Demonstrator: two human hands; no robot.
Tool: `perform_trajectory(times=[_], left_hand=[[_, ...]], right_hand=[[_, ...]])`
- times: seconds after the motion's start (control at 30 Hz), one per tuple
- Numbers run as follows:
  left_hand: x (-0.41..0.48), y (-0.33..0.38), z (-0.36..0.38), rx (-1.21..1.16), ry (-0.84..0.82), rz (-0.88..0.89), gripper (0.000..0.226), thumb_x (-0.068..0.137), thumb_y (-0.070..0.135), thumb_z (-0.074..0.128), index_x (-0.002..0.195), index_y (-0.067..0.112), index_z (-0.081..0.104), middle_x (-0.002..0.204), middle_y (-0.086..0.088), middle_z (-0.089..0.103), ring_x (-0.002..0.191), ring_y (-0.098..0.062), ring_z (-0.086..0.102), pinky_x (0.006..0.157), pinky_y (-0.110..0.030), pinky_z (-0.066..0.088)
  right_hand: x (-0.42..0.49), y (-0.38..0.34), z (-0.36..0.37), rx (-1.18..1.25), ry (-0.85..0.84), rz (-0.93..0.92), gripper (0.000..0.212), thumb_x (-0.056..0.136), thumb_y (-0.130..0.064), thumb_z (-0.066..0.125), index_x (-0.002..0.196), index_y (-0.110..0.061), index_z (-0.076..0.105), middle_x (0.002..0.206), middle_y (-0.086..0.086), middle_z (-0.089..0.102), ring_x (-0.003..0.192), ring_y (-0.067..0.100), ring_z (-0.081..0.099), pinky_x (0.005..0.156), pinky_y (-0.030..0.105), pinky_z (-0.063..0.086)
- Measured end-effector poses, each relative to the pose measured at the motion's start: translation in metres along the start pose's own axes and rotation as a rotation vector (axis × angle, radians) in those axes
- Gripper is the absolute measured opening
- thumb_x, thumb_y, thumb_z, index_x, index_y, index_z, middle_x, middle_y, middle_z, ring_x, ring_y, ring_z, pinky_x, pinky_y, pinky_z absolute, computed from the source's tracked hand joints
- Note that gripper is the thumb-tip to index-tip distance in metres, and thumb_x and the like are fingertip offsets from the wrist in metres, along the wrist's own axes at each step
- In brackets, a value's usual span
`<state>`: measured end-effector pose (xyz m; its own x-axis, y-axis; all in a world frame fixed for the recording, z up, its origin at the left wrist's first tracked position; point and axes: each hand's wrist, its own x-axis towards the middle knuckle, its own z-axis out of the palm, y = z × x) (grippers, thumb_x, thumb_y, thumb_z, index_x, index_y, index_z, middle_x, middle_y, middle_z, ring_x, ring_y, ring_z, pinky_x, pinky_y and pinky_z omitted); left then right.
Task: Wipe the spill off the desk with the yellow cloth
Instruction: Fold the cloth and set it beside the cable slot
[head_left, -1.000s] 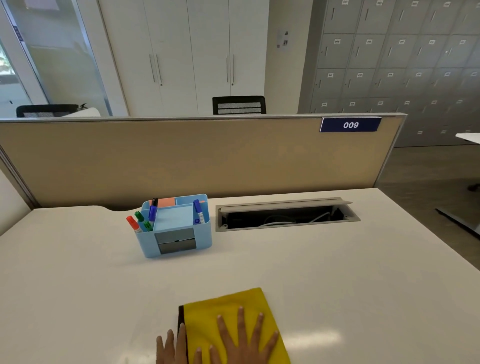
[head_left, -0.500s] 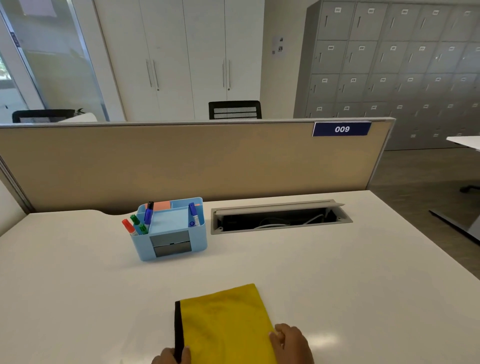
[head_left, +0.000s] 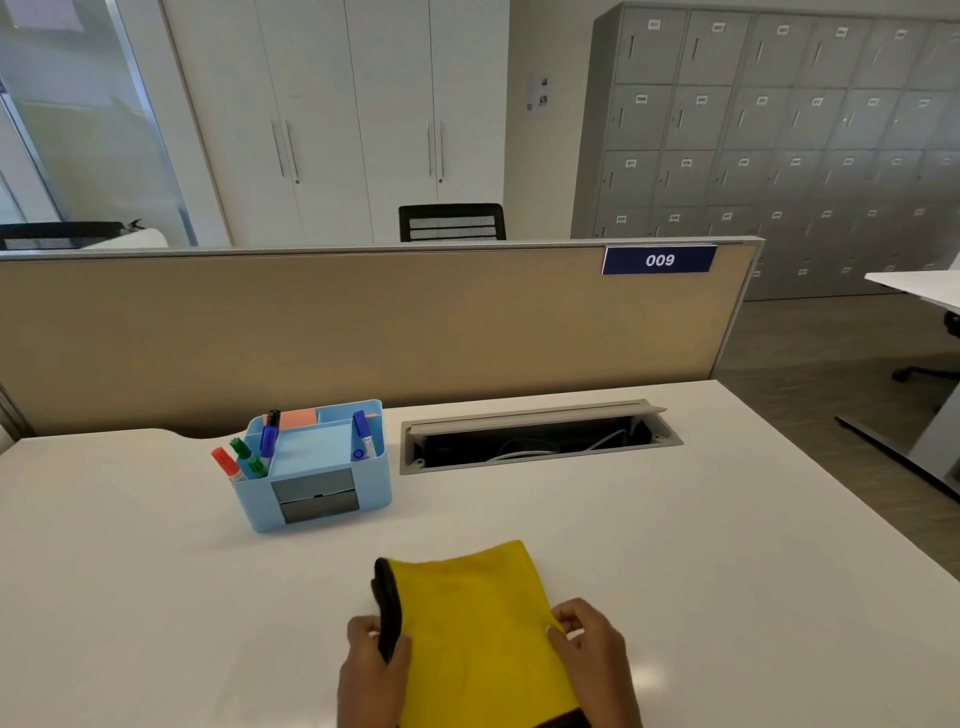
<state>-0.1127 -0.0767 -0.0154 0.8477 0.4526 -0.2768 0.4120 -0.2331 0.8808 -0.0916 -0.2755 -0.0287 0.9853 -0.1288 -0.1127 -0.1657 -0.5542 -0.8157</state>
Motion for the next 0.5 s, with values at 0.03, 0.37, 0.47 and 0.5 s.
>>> perform_trajectory(times=[0.03,0.37,0.47,0.5], left_hand=[[0.002,0.005,0.007,0.004,-0.021,0.044,0.02,0.088,0.011,0.054,0.094,0.008,0.035,0.113,-0.024,0.06,0.099,-0.036,0.058,0.075,-0.034,0.037],[0.041,0.073,0.129,-0.15,-0.29,0.139,0.02,0.09,0.006,0.052,0.103,0.002,0.038,0.097,-0.013,0.053,0.086,-0.027,0.054,0.071,-0.036,0.048],[0.049,0.086,0.16,-0.218,-0.365,0.101,0.019,0.09,0.004,0.051,0.103,0.004,0.037,0.101,-0.013,0.052,0.091,-0.027,0.053,0.08,-0.038,0.047],[0.052,0.089,0.169,-0.228,-0.385,0.09,0.018,0.09,0.004,0.05,0.102,0.006,0.036,0.101,-0.013,0.051,0.091,-0.027,0.053,0.082,-0.038,0.047]], right_hand=[[0.006,0.0,-0.008,-0.005,0.029,-0.006,0.011,0.084,-0.007,0.062,0.082,-0.017,0.059,0.089,0.01,0.063,0.076,0.02,0.056,0.071,0.029,0.043],[0.093,0.028,-0.099,-0.088,0.332,-0.008,0.01,0.086,-0.001,0.06,0.094,0.002,0.064,0.098,0.02,0.065,0.087,0.031,0.059,0.069,0.027,0.04],[0.116,0.036,-0.12,-0.126,0.379,-0.006,0.011,0.087,-0.002,0.059,0.095,0.003,0.064,0.099,0.021,0.066,0.09,0.033,0.06,0.07,0.027,0.04],[0.122,0.039,-0.126,-0.136,0.391,-0.001,0.012,0.087,-0.001,0.059,0.095,0.004,0.064,0.099,0.022,0.066,0.09,0.034,0.06,0.07,0.027,0.04]])
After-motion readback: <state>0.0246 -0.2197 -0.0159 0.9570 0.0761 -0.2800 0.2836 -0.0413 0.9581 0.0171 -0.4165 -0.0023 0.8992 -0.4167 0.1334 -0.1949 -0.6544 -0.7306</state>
